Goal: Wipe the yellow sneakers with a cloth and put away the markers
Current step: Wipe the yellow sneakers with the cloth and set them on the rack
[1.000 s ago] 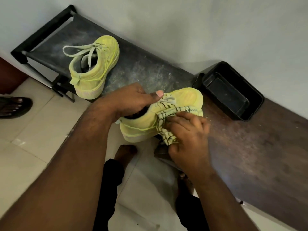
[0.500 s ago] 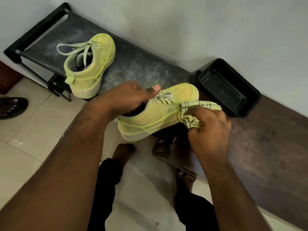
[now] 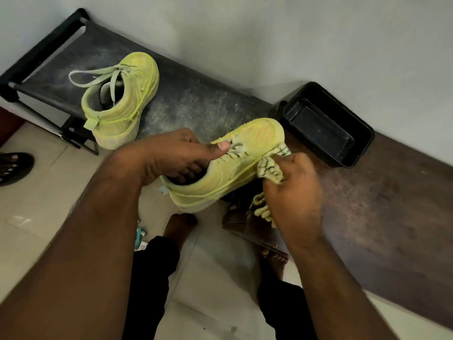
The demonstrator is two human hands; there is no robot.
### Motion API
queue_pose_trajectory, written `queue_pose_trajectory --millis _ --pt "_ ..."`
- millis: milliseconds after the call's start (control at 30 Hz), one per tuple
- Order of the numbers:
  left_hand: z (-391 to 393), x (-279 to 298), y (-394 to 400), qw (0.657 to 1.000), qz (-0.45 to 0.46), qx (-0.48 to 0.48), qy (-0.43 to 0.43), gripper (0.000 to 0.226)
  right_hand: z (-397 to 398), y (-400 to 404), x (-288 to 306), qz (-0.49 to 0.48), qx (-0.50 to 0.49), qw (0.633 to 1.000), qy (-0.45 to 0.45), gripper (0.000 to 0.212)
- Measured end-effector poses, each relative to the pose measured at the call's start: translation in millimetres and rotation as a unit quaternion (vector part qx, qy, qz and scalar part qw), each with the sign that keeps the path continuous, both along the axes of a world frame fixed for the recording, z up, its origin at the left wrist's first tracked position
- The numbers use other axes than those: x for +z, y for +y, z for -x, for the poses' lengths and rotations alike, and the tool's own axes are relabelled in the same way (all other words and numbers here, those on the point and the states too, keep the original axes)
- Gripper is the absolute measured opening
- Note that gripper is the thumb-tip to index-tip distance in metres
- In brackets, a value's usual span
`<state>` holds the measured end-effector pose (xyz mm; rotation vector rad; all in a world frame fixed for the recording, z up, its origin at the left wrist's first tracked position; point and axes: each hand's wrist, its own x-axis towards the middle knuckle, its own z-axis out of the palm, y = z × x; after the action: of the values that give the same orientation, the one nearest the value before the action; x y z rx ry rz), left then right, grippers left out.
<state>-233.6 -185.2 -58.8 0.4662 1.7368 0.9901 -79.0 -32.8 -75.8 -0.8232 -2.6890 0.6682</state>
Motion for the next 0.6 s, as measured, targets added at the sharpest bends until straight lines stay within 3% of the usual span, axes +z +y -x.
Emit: queue_pose_trajectory --millis 133,300,500,600 --pt "-0.7 -0.2 -1.1 1.000 0.010 -0.007 0.007 0.064 -6.0 -43.9 -6.7 -0.008 0.109 0.994 0.002 0.027" --pt "-3.6 3.4 -4.0 0.999 0.000 -0.051 0.003 0.069 2.9 -1.7 -2.8 -0.062 0.020 0.997 -0.033 0.042" --pt "-1.9 2.8 -4.2 0.999 0.009 -0.053 0.010 0.062 -4.4 -36.5 -10.0 -0.078 0.122 0.989 -0.022 0.032" --pt "-3.3 3.5 -3.6 0.998 -0.002 -0.070 -0.012 0.064 -0.4 -16.1 -7.0 -0.079 0.076 0.993 -0.038 0.041"
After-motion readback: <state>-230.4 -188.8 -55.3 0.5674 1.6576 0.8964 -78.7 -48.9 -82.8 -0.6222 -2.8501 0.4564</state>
